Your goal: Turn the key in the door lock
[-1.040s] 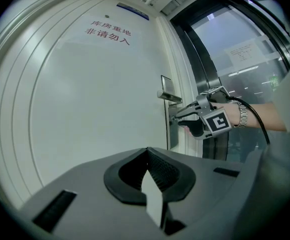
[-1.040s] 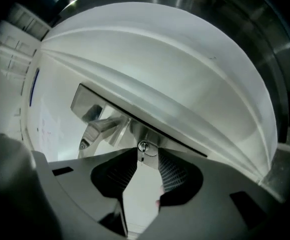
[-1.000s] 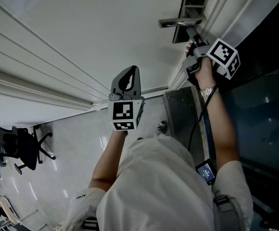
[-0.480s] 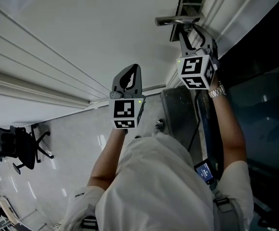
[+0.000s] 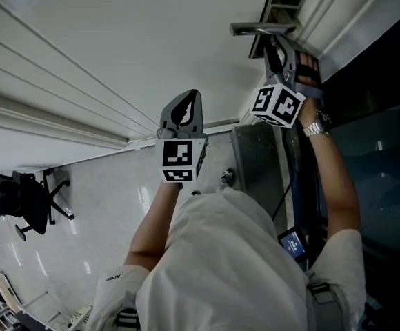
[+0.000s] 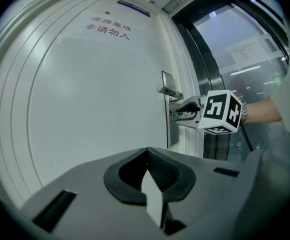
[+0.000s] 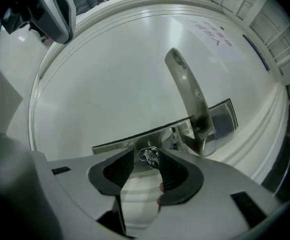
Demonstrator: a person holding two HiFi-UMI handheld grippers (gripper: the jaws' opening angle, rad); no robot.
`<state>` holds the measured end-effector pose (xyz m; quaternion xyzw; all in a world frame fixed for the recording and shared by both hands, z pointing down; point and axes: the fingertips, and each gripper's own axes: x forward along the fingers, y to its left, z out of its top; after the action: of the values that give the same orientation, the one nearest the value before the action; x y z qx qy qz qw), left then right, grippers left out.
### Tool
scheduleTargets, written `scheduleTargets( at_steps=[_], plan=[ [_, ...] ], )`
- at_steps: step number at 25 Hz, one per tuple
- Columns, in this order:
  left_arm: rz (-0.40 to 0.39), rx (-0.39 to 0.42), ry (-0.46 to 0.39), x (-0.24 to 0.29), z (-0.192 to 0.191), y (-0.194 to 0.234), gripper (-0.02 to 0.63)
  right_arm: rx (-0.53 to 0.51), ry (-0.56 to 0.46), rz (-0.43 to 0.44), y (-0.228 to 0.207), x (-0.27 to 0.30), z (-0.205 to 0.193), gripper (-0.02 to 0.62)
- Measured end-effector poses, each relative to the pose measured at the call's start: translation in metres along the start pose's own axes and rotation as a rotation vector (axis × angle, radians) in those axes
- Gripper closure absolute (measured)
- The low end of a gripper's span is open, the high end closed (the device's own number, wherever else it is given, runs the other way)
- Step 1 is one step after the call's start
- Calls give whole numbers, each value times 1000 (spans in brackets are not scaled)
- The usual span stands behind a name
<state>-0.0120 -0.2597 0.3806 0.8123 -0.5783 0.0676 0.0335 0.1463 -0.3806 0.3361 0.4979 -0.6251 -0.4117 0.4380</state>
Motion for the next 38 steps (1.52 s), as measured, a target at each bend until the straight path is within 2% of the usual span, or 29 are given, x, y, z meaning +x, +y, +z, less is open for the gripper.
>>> scheduleTargets(
  at_steps=[6, 9, 12, 17, 27, 38],
  plan=[
    [11, -2, 1, 0, 0, 2, 600, -2, 3, 15, 6, 5, -1, 443],
    [10, -4, 4, 2, -1, 1, 600, 5, -6, -18, 3, 6, -2, 462],
    [9, -3, 6, 4, -2, -1, 600, 89, -18, -60, -9, 6, -2, 578],
    [11, -4, 7, 7, -2, -3, 600, 290, -16, -58, -14, 5, -3, 583],
    [36, 2, 4, 18, 3, -6, 600, 1027, -51, 68, -22, 10, -6, 583],
    [72, 17, -3, 32, 7, -29, 600, 2009, -98, 288, -20, 12, -21, 583]
  ],
)
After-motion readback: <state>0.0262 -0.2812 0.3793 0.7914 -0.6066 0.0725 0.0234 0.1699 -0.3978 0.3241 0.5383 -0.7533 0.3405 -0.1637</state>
